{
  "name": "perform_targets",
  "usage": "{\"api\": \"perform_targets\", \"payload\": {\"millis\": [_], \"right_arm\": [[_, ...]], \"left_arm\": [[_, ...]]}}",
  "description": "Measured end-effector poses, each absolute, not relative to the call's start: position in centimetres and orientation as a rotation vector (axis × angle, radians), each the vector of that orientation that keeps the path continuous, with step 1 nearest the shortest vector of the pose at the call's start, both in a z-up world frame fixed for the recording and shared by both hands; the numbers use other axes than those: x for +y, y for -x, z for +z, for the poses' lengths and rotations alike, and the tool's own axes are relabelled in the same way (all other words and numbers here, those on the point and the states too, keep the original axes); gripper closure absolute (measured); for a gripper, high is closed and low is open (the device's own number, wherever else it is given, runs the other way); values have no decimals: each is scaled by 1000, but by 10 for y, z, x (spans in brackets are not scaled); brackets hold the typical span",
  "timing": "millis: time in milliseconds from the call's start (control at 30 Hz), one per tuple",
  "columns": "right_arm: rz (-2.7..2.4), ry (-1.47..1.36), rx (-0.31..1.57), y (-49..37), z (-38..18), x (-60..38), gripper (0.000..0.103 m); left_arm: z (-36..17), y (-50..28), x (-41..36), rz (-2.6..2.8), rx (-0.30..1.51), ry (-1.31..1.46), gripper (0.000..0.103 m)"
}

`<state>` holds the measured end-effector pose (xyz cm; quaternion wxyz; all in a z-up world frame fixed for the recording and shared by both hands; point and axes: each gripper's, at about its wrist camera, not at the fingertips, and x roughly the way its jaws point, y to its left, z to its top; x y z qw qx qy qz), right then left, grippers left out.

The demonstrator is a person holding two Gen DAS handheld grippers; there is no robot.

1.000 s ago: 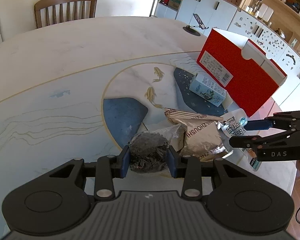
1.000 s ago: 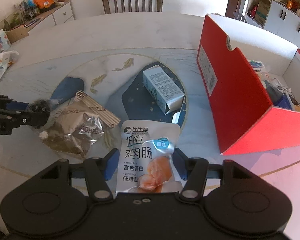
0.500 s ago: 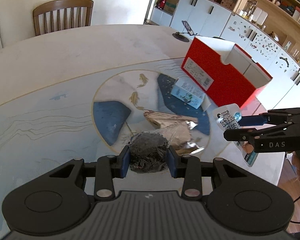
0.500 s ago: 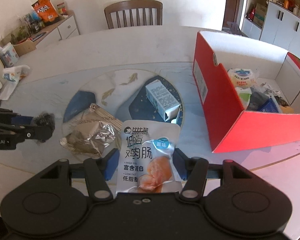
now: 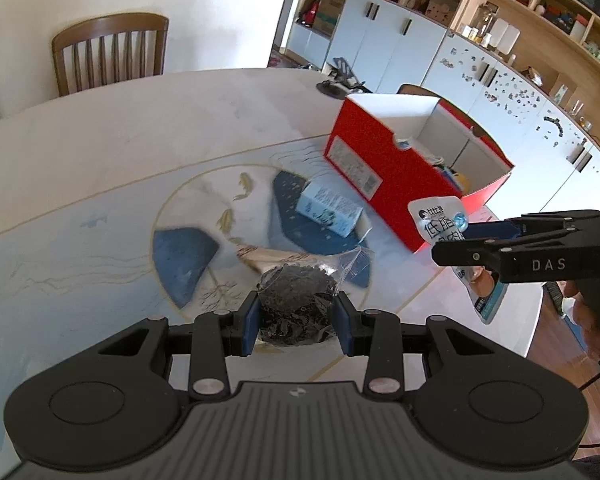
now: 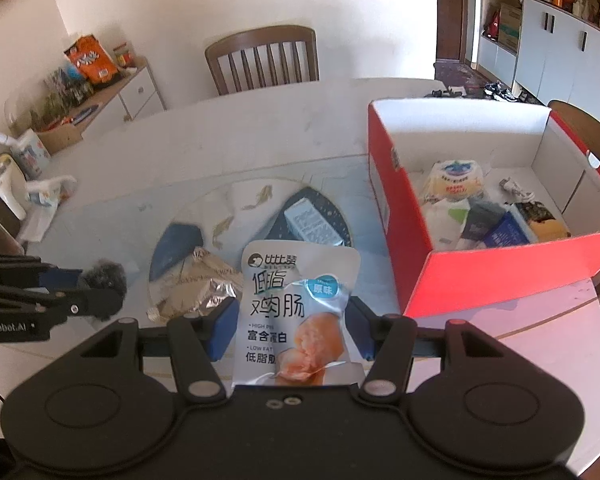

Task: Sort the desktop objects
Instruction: 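Carry the dark tea bag and white sausage pack into the red shoebox with both tools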

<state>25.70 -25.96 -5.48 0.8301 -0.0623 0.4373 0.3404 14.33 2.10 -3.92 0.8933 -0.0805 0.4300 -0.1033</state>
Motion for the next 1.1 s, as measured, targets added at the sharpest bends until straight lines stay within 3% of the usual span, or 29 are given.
{"api": "perform_targets", "payload": {"millis": [1100], "right_arm": [[708, 71, 833, -357, -13, -342, 46]], "left_arm": [[10, -214, -90, -274, 806, 120, 67]]}}
